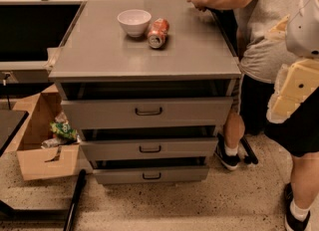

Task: Open top drawer

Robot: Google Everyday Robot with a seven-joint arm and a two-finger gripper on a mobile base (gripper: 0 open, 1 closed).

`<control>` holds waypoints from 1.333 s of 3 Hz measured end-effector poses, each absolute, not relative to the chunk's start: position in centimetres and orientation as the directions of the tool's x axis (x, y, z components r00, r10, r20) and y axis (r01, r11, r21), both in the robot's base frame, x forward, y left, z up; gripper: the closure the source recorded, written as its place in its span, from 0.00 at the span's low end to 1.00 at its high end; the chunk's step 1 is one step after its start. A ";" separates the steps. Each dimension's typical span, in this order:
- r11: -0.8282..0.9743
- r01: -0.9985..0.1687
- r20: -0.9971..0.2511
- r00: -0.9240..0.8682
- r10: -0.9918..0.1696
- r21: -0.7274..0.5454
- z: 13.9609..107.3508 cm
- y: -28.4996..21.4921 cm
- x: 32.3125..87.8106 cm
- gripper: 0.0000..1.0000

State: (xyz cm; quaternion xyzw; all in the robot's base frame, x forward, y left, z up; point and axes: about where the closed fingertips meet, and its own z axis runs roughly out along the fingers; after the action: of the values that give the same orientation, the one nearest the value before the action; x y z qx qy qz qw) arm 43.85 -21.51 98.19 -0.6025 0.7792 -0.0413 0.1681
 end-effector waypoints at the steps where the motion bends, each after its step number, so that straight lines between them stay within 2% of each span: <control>1: 0.266 -0.926 -0.208 -0.214 -0.954 -0.267 98.0 -21.4 43.8 0.00; 3: 0.144 -0.954 -0.123 -0.114 -0.986 -0.262 95.1 -18.5 41.1 0.00; 4: 0.009 -0.980 -0.057 0.002 -0.998 -0.198 92.3 -14.0 34.4 0.00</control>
Offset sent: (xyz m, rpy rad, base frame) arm -0.0086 0.0139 -0.0284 -0.0643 0.0411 0.0573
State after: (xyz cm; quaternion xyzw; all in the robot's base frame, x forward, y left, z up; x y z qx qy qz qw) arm 34.39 -14.02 92.26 -0.7020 0.7047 -0.0502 0.0903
